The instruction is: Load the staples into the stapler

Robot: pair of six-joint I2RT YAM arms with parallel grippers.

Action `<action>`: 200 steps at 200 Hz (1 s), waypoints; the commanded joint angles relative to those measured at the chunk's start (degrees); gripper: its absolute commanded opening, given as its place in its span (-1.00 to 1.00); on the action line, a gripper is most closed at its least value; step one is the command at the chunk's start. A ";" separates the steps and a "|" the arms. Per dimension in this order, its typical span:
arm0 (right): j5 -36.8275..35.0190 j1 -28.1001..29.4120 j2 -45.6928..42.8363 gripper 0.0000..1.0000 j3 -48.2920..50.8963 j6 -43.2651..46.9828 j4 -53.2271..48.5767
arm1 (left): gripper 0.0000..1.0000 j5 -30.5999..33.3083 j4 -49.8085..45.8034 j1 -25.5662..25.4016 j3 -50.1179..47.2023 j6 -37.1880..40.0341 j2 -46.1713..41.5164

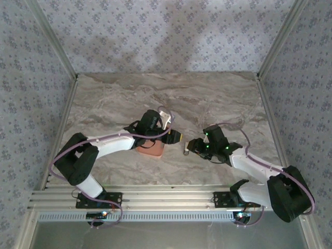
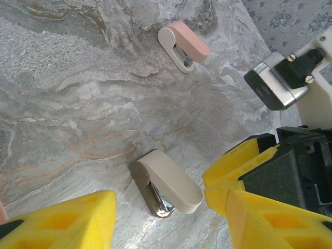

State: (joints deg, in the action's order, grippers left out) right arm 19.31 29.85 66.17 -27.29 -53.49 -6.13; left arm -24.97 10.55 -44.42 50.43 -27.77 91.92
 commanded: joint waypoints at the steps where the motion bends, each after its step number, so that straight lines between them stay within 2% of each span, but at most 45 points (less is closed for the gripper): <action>1: 0.90 -0.04 1.36 -0.13 -0.48 0.96 1.02 | 0.16 0.32 1.40 0.42 -0.45 -0.27 -1.91; 107: -0.15 -0.05 6.70 -0.23 1.69 1.20 1.03 | 0.16 0.36 1.56 0.57 -0.86 -0.27 -2.05; 200: -5.90 1.03 12.14 -0.37 2.54 2.83 -4.75 | 0.16 0.44 2.24 0.74 -1.53 -0.33 -2.02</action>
State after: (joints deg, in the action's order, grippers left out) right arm 19.77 30.26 74.87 -26.94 -51.99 -1.54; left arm -24.62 10.81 -44.23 49.47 -27.77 91.92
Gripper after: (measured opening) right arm 0.319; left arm 0.580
